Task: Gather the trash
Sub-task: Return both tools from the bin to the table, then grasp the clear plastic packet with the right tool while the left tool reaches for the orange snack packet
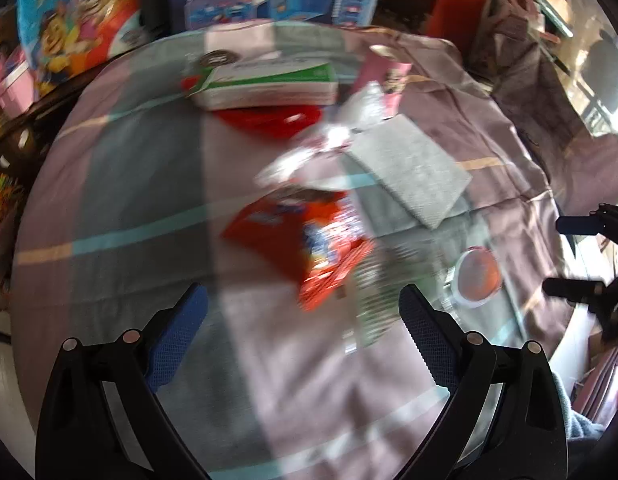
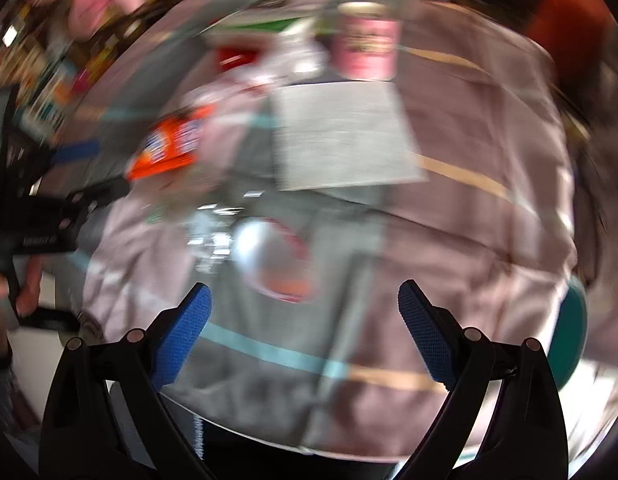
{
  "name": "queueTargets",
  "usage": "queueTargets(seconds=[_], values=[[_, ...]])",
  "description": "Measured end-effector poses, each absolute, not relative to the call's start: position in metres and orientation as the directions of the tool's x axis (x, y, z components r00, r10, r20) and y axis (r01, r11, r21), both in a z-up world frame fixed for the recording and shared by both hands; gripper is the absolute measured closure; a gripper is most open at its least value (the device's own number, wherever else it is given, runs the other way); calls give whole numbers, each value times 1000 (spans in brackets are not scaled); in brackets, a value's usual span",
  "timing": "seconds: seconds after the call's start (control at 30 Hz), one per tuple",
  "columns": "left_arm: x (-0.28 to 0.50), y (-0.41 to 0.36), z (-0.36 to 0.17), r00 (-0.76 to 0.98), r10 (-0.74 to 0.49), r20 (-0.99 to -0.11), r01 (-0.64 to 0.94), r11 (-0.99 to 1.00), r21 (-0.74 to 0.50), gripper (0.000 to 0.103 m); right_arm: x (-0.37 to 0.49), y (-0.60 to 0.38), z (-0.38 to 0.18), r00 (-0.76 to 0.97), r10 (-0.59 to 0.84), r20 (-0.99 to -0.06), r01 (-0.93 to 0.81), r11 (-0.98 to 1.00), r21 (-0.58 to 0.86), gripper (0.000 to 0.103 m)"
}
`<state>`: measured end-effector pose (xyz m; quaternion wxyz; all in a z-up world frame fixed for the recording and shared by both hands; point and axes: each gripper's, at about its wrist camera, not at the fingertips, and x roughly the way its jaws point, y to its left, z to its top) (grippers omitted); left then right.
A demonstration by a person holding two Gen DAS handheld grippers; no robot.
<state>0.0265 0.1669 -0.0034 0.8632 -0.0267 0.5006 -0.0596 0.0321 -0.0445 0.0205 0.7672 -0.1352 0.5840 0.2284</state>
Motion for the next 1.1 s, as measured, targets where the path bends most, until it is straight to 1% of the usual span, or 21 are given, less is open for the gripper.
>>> queueTargets(seconds=[0.07, 0.2, 0.47, 0.6, 0.7, 0.77, 0.93, 1.0, 1.1], values=[[24, 180, -6, 488, -122, -864, 61, 992, -106, 7, 30, -18, 14, 201, 189, -961, -574, 818, 40, 13], [22, 199, -10, 482, -114, -869, 36, 993, -110, 7, 27, 15, 2, 184, 180, -966, -653, 757, 16, 13], [29, 212, -24, 455, -133, -880, 40, 991, -129, 7, 40, 49, -23, 162, 148, -976, -730, 684, -18, 13], [32, 216, -30, 445, -137, -885, 40, 990, -133, 7, 53, 52, -35, 131, 149, -980, -736, 677, 5, 14], [36, 218, -33, 436, -143, -889, 33, 989, -144, 7, 61, 51, -43, 85, 172, -981, -723, 689, 58, 37], [39, 218, -35, 428, -150, -891, 32, 988, -151, 7, 63, 48, -40, 91, 203, -975, -721, 689, 76, 44], [46, 210, -30, 429, -168, -887, 53, 986, -161, 7, 71, 33, -27, 92, 234, -968, -692, 714, 107, 54], [48, 203, -27, 430, -176, -886, 70, 984, -161, 7, 72, 23, -21, 101, 240, -965, -670, 734, 113, 56], [49, 193, -23, 428, -188, -884, 97, 982, -162, 7, 78, 1, -10, 125, 257, -958, -625, 770, 126, 56]])
